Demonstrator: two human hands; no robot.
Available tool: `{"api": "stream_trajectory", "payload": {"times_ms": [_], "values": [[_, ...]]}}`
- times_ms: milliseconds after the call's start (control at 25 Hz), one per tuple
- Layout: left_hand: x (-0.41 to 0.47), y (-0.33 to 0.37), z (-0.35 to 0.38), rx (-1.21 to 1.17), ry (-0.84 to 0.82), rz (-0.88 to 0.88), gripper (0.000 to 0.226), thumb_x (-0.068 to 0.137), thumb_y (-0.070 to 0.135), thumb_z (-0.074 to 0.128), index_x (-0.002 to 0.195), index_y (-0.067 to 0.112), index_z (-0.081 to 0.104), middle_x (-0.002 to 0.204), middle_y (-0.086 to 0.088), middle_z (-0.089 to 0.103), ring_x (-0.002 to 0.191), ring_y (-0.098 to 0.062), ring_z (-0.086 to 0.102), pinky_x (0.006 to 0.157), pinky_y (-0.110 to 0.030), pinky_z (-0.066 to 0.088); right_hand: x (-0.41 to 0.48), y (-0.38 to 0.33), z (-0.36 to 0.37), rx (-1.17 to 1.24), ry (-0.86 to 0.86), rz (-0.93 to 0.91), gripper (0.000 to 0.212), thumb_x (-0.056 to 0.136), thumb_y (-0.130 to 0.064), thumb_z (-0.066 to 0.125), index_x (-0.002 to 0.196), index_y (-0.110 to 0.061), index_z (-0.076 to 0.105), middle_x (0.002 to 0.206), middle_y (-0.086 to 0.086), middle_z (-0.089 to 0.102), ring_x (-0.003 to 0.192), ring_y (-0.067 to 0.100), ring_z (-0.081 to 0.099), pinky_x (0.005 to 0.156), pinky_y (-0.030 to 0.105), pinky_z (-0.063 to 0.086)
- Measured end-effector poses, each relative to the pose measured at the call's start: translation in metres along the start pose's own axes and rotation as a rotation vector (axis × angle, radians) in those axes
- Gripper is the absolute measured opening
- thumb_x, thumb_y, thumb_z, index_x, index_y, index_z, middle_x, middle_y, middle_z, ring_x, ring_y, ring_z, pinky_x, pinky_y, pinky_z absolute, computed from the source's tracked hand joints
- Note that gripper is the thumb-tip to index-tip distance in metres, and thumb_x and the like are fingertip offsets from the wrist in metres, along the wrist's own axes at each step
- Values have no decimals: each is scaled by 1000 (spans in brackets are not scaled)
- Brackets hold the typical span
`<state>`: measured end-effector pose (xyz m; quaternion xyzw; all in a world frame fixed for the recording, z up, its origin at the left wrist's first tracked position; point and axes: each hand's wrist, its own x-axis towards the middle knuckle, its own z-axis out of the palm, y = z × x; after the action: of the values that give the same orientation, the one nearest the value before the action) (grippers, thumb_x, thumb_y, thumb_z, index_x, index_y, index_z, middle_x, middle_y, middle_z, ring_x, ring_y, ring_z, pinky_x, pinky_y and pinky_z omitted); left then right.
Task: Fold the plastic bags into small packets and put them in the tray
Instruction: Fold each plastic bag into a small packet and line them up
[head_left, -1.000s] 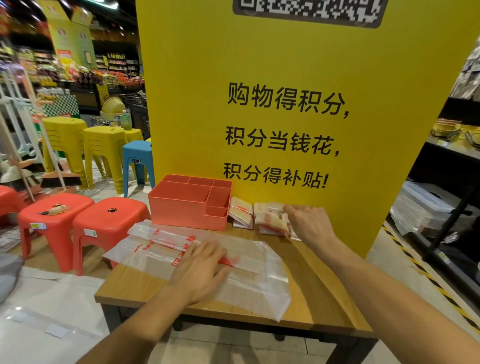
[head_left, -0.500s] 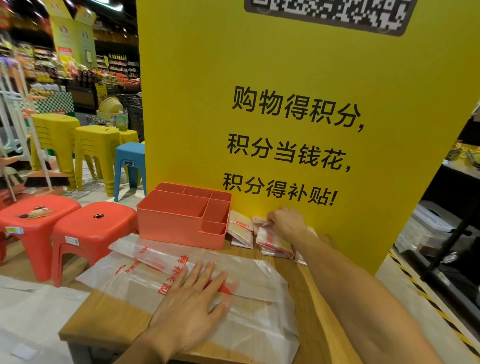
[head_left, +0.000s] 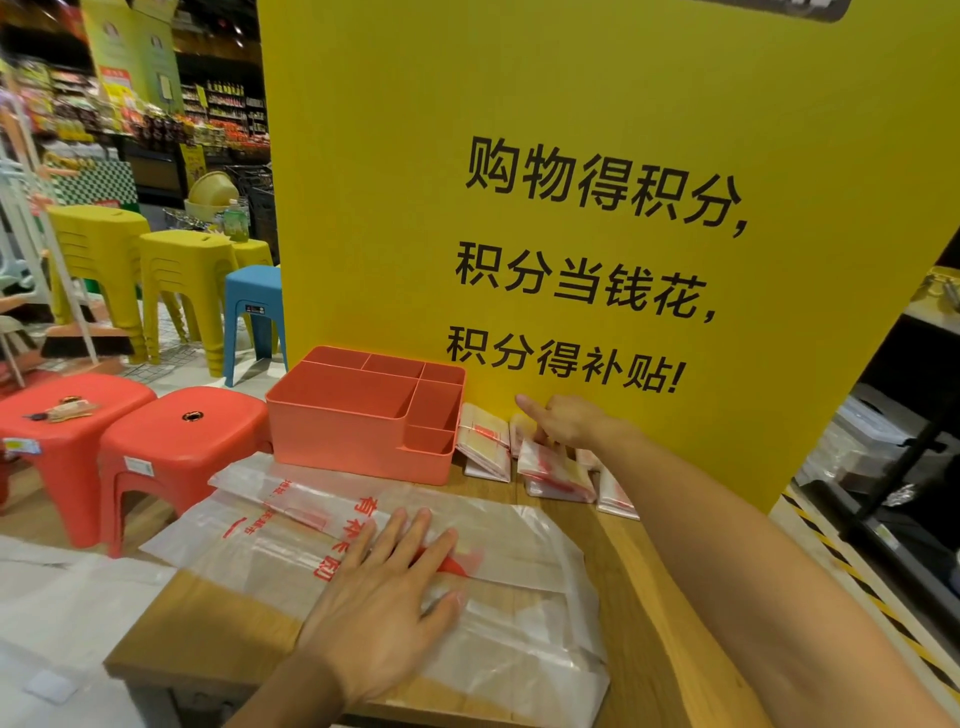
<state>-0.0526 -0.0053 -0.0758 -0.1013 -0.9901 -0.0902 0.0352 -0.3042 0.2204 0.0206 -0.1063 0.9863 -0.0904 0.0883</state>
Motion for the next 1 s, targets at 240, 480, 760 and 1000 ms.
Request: {"api": "stream_trajectory", "payload": {"times_ms": [240, 480, 760, 1000], "values": [[-2, 1, -2, -8, -7, 8, 69, 100, 72, 12, 161, 47, -8, 169, 11, -20, 155, -12, -24, 127, -42, -15, -16, -13, 14, -173, 39, -21, 95, 96, -77, 2, 85, -10, 69, 93, 9, 67, 92, 25, 61, 85, 37, 44], [-2, 1, -6, -26, -14, 5, 69, 100, 71, 15, 161, 46, -6, 170, 11, -18, 155, -12, -23, 127, -42, -14, -27, -1, -4, -97, 331, 18, 76, 102, -70, 11, 73, -15, 55, 82, 8, 65, 84, 29, 64, 79, 41, 52], [-2, -3, -2, -31, 31, 7, 66, 103, 64, 18, 164, 42, 5, 173, 7, -6, 159, -15, -12, 128, -42, -10, -76, 9, 0, 124, 537, -42, 55, 108, -59, 28, 96, -22, 67, 92, 0, 71, 88, 25, 67, 74, 41, 53], [-7, -2, -2, -55, 143, -9, 57, 106, 53, 29, 160, 36, 29, 169, 7, 25, 159, -17, 15, 130, -43, 2, -264, -16, 77, 233, 163, -276, 46, 92, -64, 61, 131, -40, 58, 127, -24, 59, 116, -1, 57, 96, 26, 50]]}}
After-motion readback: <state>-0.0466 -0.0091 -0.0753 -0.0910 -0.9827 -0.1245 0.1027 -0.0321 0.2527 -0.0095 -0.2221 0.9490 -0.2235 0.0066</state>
